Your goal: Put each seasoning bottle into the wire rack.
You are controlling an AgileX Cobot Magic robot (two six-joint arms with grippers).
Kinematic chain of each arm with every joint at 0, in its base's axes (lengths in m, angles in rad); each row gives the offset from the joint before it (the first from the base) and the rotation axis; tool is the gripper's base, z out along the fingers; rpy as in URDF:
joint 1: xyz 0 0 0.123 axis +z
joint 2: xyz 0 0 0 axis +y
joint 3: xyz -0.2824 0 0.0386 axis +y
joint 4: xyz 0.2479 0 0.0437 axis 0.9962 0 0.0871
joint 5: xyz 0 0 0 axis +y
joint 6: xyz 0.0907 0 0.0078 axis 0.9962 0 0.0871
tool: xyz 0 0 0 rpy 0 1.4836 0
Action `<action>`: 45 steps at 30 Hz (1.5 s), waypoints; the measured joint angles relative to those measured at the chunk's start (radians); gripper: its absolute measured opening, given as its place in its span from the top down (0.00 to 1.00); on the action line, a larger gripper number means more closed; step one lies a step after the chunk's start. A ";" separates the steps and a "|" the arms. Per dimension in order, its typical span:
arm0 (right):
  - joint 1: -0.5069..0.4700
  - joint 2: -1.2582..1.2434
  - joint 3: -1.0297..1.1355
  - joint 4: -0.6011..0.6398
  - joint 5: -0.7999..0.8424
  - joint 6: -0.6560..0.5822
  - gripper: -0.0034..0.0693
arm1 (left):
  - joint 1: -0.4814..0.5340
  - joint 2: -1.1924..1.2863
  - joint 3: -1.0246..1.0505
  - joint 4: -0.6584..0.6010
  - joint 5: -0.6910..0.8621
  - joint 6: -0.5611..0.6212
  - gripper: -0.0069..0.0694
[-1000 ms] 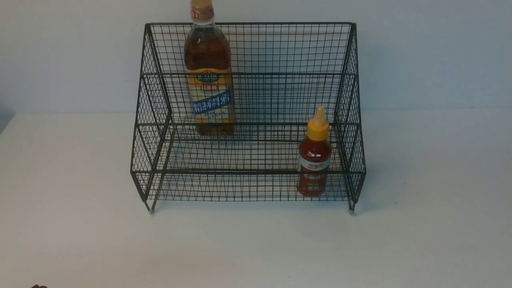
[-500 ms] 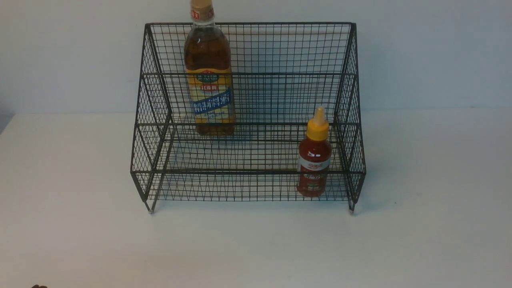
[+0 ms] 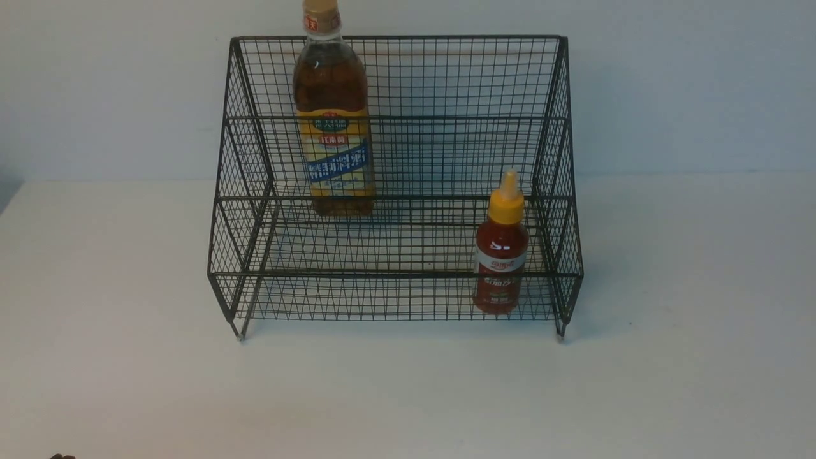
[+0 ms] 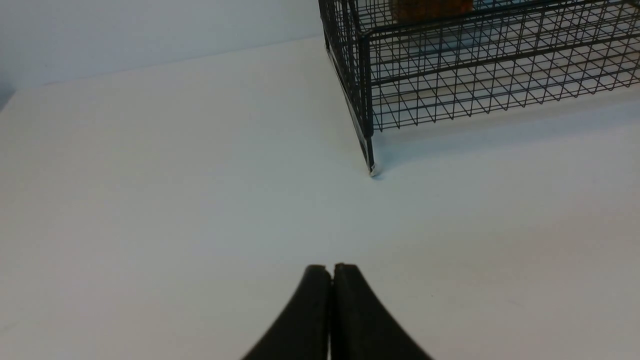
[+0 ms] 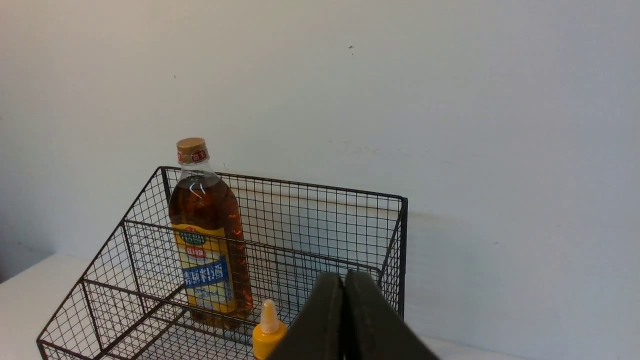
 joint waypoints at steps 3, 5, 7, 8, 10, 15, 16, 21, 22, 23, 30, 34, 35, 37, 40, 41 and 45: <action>-0.006 -0.015 0.013 -0.005 -0.004 -0.023 0.97 | 0.000 0.000 0.000 0.000 0.000 0.000 0.92; -0.027 -0.043 0.036 -0.005 -0.009 -0.030 0.97 | 0.000 0.000 0.000 0.000 0.000 0.000 0.92; -0.084 -0.099 0.090 -0.007 -0.034 -0.031 0.97 | 0.000 0.000 0.000 0.000 0.000 0.000 0.92; -0.109 -0.126 0.124 -0.007 -0.041 -0.031 0.97 | 0.000 0.000 0.000 0.000 0.000 0.000 0.92; -0.176 -0.175 0.199 -0.009 -0.055 -0.034 0.97 | 0.000 0.000 0.000 0.000 0.000 0.000 0.92; -0.320 -0.329 0.466 -0.022 -0.063 -0.038 0.97 | 0.000 0.000 0.000 0.000 0.000 0.000 0.92; -0.335 -0.354 0.509 -0.028 -0.063 -0.038 0.97 | 0.000 0.000 0.000 0.000 0.000 0.000 0.92; -0.359 -0.482 0.689 -0.039 -0.009 -0.038 0.97 | 0.000 0.000 0.000 0.000 0.000 0.000 0.92; -0.359 -0.488 0.693 -0.039 0.023 -0.038 0.97 | 0.000 0.000 0.000 0.000 0.000 0.000 0.92; -0.359 -0.492 0.693 -0.039 0.026 -0.038 0.97 | 0.000 0.000 0.000 0.000 0.000 0.000 0.92; -0.359 -0.496 0.693 -0.039 0.027 -0.038 0.97 | 0.000 0.000 0.000 0.000 0.000 0.000 0.92; -0.359 -0.496 0.693 -0.039 0.027 -0.038 0.97 | 0.000 0.000 0.000 0.000 0.000 0.000 0.92; -0.359 -0.496 0.693 -0.039 0.027 -0.038 0.97 | 0.000 0.000 0.000 0.000 0.000 0.000 0.92; -0.359 -0.496 0.693 -0.039 0.027 -0.038 0.97 | 0.000 0.000 0.000 0.000 0.000 0.000 0.92; -0.359 -0.496 0.693 -0.039 0.027 -0.038 0.97 | 0.000 0.000 0.000 0.000 0.000 0.000 0.92; -0.359 -0.496 0.693 -0.039 0.027 -0.038 0.97 | 0.000 0.000 0.000 0.000 0.000 0.000 0.92; -0.359 -0.496 0.693 -0.039 0.027 -0.038 0.97 | 0.000 0.000 0.000 0.000 0.000 0.000 0.92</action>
